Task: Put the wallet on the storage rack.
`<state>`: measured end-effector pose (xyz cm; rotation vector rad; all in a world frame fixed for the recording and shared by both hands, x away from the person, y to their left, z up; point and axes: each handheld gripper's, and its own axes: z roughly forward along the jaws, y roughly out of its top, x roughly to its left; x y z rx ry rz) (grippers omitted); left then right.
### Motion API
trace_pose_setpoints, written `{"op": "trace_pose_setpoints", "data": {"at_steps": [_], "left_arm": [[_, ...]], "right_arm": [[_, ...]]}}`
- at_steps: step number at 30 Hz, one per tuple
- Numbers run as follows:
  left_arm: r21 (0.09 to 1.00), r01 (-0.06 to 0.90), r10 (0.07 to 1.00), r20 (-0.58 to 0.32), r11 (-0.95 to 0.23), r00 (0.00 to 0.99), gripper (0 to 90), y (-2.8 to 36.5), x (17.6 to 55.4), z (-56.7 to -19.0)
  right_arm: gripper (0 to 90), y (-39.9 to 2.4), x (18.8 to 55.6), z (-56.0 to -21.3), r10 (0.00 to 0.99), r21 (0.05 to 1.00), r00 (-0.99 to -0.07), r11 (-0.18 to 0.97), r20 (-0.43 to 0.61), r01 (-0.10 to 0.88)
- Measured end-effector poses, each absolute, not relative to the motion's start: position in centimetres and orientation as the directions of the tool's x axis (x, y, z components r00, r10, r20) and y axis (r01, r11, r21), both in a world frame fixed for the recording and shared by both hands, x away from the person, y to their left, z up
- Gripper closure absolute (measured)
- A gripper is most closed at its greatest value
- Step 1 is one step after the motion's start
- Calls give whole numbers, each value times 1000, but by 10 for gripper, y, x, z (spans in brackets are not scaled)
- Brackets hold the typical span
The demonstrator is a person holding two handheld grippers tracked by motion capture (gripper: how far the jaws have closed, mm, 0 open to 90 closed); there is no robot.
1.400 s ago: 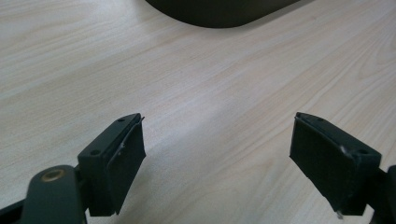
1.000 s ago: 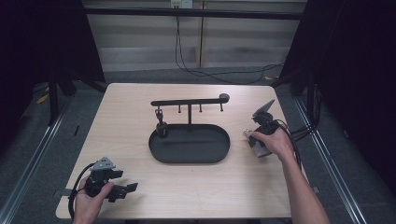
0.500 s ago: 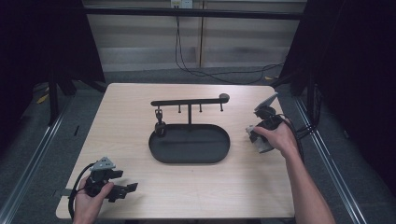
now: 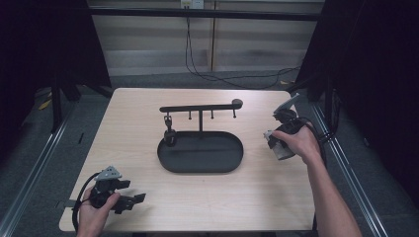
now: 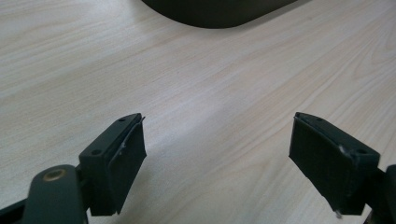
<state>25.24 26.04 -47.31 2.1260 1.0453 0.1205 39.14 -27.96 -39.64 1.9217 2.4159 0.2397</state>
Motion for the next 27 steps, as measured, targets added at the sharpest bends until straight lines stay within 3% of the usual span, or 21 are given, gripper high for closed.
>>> {"op": "trace_pose_setpoints", "data": {"at_steps": [27], "left_arm": [[657,647,721,-221,-387,656,188,259,253,-474]], "right_arm": [[331,-273,381,-356,951,261,-259,210,168,942]]}}
